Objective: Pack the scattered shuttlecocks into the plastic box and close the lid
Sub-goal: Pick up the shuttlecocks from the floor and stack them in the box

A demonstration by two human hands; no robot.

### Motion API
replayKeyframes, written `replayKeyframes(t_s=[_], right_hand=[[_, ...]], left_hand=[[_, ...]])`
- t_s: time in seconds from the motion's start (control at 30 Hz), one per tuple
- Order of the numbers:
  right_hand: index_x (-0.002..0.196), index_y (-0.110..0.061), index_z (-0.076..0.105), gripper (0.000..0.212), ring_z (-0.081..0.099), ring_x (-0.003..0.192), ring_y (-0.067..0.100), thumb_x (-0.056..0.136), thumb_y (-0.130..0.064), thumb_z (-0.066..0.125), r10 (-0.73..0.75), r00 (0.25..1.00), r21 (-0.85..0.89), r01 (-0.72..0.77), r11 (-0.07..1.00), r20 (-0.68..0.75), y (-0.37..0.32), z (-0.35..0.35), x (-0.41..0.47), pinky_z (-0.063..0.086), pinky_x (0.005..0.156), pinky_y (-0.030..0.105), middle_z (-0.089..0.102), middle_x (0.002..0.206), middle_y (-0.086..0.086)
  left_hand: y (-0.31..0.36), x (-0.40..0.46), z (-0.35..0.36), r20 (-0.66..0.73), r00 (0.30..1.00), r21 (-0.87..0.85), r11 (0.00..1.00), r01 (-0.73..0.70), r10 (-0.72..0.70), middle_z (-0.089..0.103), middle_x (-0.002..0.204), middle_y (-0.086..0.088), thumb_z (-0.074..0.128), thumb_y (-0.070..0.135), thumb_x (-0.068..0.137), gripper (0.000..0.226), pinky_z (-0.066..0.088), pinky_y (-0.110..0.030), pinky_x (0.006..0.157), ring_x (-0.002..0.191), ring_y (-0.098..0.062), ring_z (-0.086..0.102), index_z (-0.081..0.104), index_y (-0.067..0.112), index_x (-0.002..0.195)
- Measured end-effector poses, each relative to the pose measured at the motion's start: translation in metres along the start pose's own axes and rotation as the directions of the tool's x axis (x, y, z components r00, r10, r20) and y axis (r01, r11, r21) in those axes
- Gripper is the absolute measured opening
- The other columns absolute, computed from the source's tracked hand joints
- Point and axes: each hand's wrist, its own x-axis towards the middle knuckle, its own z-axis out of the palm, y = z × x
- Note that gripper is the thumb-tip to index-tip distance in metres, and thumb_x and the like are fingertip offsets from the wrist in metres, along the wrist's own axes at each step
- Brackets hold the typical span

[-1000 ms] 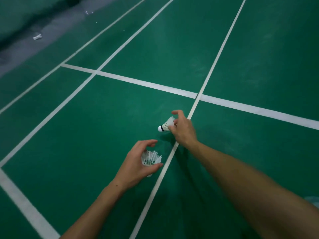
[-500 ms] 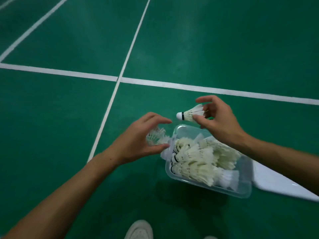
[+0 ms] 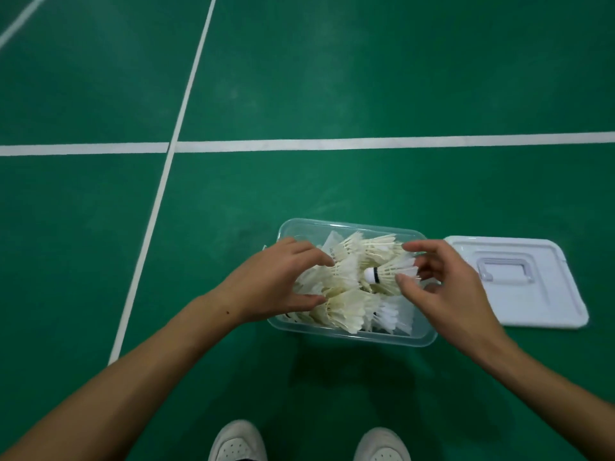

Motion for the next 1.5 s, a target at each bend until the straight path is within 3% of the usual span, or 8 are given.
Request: replayKeyframes(t_s=[0.17, 0.47, 0.6, 0.77, 1.07, 1.17, 1.3, 1.5], right_hand=[[0.127, -0.033, 0.059, 0.044, 0.066, 0.086, 0.007, 0.091, -0.020, 0.080, 0.034, 0.996, -0.033, -0.031, 0.999, 0.086, 0.003, 0.027, 0.007, 0.054, 0.076, 0.017, 0.066, 0.094, -0.006], [0.128, -0.031, 0.055, 0.052, 0.075, 0.078, 0.020, 0.088, -0.012, 0.083, 0.165, 0.967, 0.076, -0.182, 0.980, 0.193, 0.006, 0.057, 0.027, 0.065, 0.075, 0.043, 0.075, 0.083, 0.008], [0.135, -0.033, 0.052, 0.058, 0.075, 0.088, 0.010, 0.089, -0.020, 0.084, 0.137, 0.943, 0.069, -0.165, 0.984, 0.304, 0.004, 0.037, 0.022, 0.058, 0.084, 0.031, 0.077, 0.090, 0.005], [0.121, -0.033, 0.064, 0.043, 0.073, 0.101, 0.004, 0.087, -0.018, 0.085, 0.091, 0.972, 0.042, -0.103, 0.994, 0.218, -0.017, 0.008, 0.016, 0.063, 0.089, 0.035, 0.078, 0.104, -0.015], [0.109, -0.018, 0.074, 0.025, 0.077, 0.098, 0.011, 0.087, -0.012, 0.085, -0.022, 0.993, 0.251, -0.008, 0.968, 0.115, -0.053, 0.010, 0.019, 0.064, 0.089, 0.040, 0.081, 0.098, -0.004], [0.107, -0.018, 0.075, 0.021, 0.078, 0.089, 0.020, 0.089, -0.007, 0.082, -0.044, 0.995, 0.235, 0.021, 0.972, 0.094, -0.046, 0.005, 0.022, 0.064, 0.088, 0.046, 0.080, 0.090, 0.001], [0.108, -0.018, 0.077, 0.025, 0.078, 0.085, 0.019, 0.088, -0.002, 0.080, -0.114, 0.991, 0.175, 0.100, 0.979, 0.070, -0.038, -0.002, 0.016, 0.063, 0.087, 0.035, 0.080, 0.088, -0.002], [0.102, -0.017, 0.080, 0.017, 0.075, 0.082, 0.011, 0.088, -0.007, 0.081, -0.047, 0.996, 0.227, 0.062, 0.972, -0.071, -0.027, -0.022, 0.001, 0.058, 0.077, 0.017, 0.080, 0.089, -0.003]], left_hand=[[0.002, 0.008, 0.000, -0.001, 1.000, -0.034, 0.999, 0.012, -0.012, 0.061, 0.128, 0.019, 0.072, 0.059, 0.089, 0.053, 0.052, -0.036, 0.098, 0.118, -0.004, 0.051, 0.059, 0.036, 0.136], [0.004, 0.004, -0.001, -0.016, 0.999, -0.113, 0.993, 0.028, -0.030, 0.058, 0.126, 0.017, 0.078, 0.053, 0.088, 0.056, 0.050, -0.033, 0.098, 0.113, 0.000, 0.050, 0.058, 0.035, 0.137], [0.012, 0.006, -0.008, -0.069, 0.997, -0.199, 0.980, 0.006, -0.020, 0.059, 0.131, 0.019, 0.082, 0.052, 0.084, 0.066, 0.052, -0.034, 0.100, 0.115, -0.005, 0.058, 0.053, 0.034, 0.141], [0.027, 0.019, -0.020, -0.104, 0.995, -0.185, 0.982, -0.031, 0.012, 0.054, 0.138, 0.015, 0.088, 0.046, 0.079, 0.090, 0.053, -0.038, 0.100, 0.114, -0.009, 0.057, 0.039, 0.034, 0.153], [0.053, 0.073, -0.028, -0.047, 0.991, -0.032, 0.992, -0.123, 0.122, 0.026, 0.160, 0.004, 0.095, 0.024, 0.073, 0.140, 0.059, -0.043, 0.082, 0.105, -0.025, 0.067, -0.010, 0.043, 0.163], [0.058, 0.083, -0.027, -0.071, 0.982, -0.023, 0.984, -0.177, 0.175, 0.021, 0.164, 0.002, 0.095, 0.017, 0.072, 0.138, 0.060, -0.046, 0.081, 0.104, -0.028, 0.067, -0.004, 0.037, 0.165], [0.067, 0.084, -0.022, -0.108, 0.971, -0.035, 0.975, -0.218, 0.213, 0.024, 0.164, 0.000, 0.094, 0.017, 0.074, 0.128, 0.061, -0.045, 0.084, 0.108, -0.026, 0.065, 0.008, 0.031, 0.167], [0.052, 0.064, -0.023, -0.137, 0.985, -0.185, 0.974, -0.129, 0.104, 0.028, 0.165, 0.009, 0.088, 0.061, 0.069, 0.118, 0.048, -0.045, 0.114, 0.142, -0.013, 0.044, 0.025, 0.031, 0.164]])
